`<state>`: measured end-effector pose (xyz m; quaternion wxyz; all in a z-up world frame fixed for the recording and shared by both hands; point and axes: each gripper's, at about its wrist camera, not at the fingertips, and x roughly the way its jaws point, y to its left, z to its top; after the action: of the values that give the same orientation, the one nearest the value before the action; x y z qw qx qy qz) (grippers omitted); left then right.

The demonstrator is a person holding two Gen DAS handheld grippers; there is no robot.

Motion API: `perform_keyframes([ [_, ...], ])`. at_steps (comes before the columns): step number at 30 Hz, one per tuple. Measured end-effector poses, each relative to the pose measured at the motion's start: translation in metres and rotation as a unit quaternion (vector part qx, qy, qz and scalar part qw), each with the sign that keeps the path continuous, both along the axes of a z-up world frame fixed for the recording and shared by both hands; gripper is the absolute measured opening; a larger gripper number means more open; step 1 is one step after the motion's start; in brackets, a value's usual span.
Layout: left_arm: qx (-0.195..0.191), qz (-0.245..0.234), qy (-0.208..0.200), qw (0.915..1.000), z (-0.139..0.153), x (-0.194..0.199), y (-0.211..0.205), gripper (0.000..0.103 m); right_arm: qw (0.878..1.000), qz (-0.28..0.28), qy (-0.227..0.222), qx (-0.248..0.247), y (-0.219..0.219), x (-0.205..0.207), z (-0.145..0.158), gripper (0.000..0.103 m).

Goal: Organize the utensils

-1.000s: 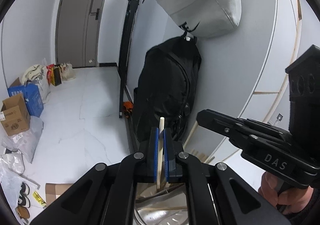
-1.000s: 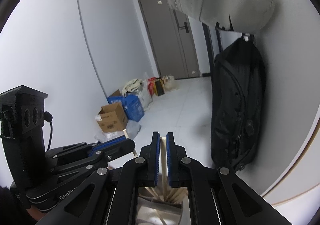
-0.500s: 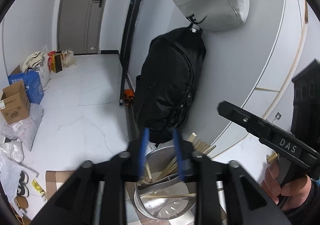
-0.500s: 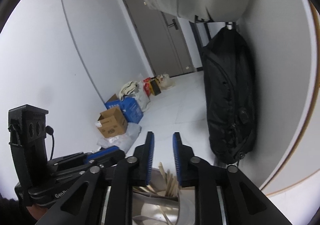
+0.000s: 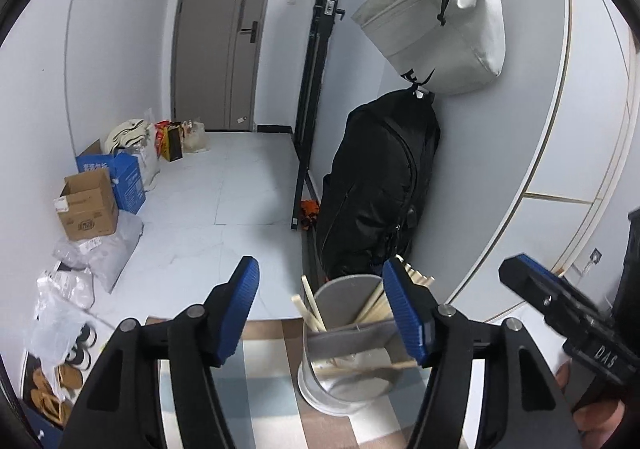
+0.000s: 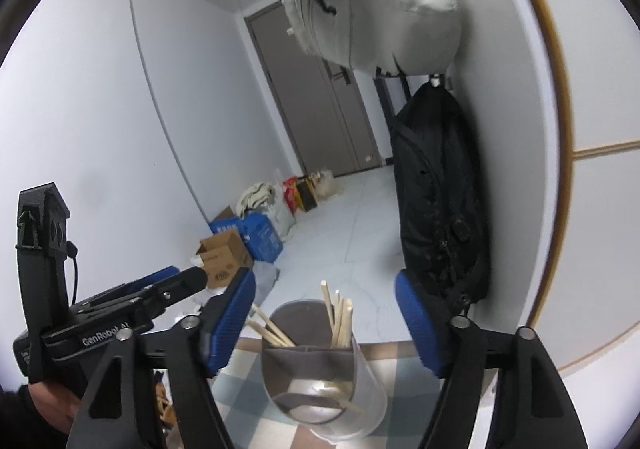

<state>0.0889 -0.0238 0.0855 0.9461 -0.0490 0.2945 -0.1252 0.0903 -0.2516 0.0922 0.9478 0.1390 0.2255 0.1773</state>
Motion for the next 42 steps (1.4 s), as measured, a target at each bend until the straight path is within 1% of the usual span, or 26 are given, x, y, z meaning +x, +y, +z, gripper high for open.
perform_keyframes([
  [1, 0.003, 0.003, -0.004, 1.0, 0.003, -0.007, -0.001, 0.061, 1.0, 0.0, 0.0, -0.001, 0.0, -0.004, 0.0, 0.076],
  [3, 0.01, 0.012, -0.012, 0.9998, 0.006, -0.017, -0.002, 0.067, 1.0, -0.003, -0.005, -0.004, -0.001, -0.017, 0.002, 0.079],
  [4, 0.011, 0.014, -0.015, 0.9997, 0.007, -0.021, -0.001, 0.072, 1.0, -0.003, -0.007, -0.005, -0.001, -0.02, 0.002, 0.083],
  [5, 0.012, 0.017, -0.019, 0.9996, 0.009, -0.024, -0.001, 0.075, 1.0, -0.003, -0.013, -0.006, -0.002, -0.027, 0.004, 0.084],
  [8, 0.015, 0.022, -0.027, 0.9993, 0.012, -0.033, -0.001, 0.076, 1.0, -0.001, -0.026, -0.008, -0.001, -0.042, 0.008, 0.09],
  [10, 0.012, 0.025, -0.027, 0.9992, 0.013, -0.04, 0.0, 0.076, 0.999, 0.001, -0.034, -0.009, 0.001, -0.051, 0.009, 0.097],
  [12, 0.011, 0.029, -0.029, 0.9991, 0.014, -0.047, 0.002, 0.077, 0.999, 0.007, -0.045, -0.015, 0.004, -0.063, 0.012, 0.098],
  [14, 0.012, 0.033, -0.034, 0.9988, 0.015, -0.054, 0.002, 0.083, 0.998, 0.01, -0.054, -0.02, 0.006, -0.072, 0.013, 0.1],
  [16, 0.014, 0.037, -0.043, 0.9983, 0.017, -0.062, 0.001, 0.085, 0.998, 0.011, -0.06, -0.022, 0.008, -0.082, 0.013, 0.103],
  [18, 0.018, 0.039, -0.051, 0.9978, 0.017, -0.067, 0.001, 0.085, 0.998, 0.012, -0.064, -0.024, 0.01, -0.088, 0.011, 0.103],
  [23, 0.02, 0.049, -0.071, 0.9961, 0.013, -0.082, 0.003, 0.094, 0.997, 0.013, -0.075, -0.033, 0.008, -0.102, 0.001, 0.103],
  [25, 0.022, 0.057, -0.076, 0.9952, 0.008, -0.088, 0.006, 0.094, 0.996, 0.008, -0.081, -0.036, 0.006, -0.106, -0.004, 0.103],
  [27, 0.018, 0.057, -0.074, 0.9955, 0.004, -0.091, 0.007, 0.094, 0.996, 0.004, -0.083, -0.045, 0.006, -0.108, -0.009, 0.103],
  [32, 0.038, 0.064, -0.083, 0.9938, -0.003, -0.099, 0.003, 0.094, 0.995, 0.008, -0.081, -0.051, 0.006, -0.114, -0.016, 0.103],
  [35, 0.038, 0.067, -0.085, 0.9934, -0.01, -0.102, 0.004, 0.095, 0.994, 0.012, -0.087, -0.061, 0.008, -0.12, -0.019, 0.103],
  [39, 0.04, 0.072, -0.083, 0.9932, -0.02, -0.103, 0.004, 0.095, 0.994, 0.018, -0.088, -0.062, 0.009, -0.124, -0.022, 0.103],
  [42, 0.051, 0.073, -0.093, 0.9917, -0.028, -0.106, 0.003, 0.095, 0.995, 0.016, -0.085, -0.047, 0.005, -0.13, -0.024, 0.103],
])
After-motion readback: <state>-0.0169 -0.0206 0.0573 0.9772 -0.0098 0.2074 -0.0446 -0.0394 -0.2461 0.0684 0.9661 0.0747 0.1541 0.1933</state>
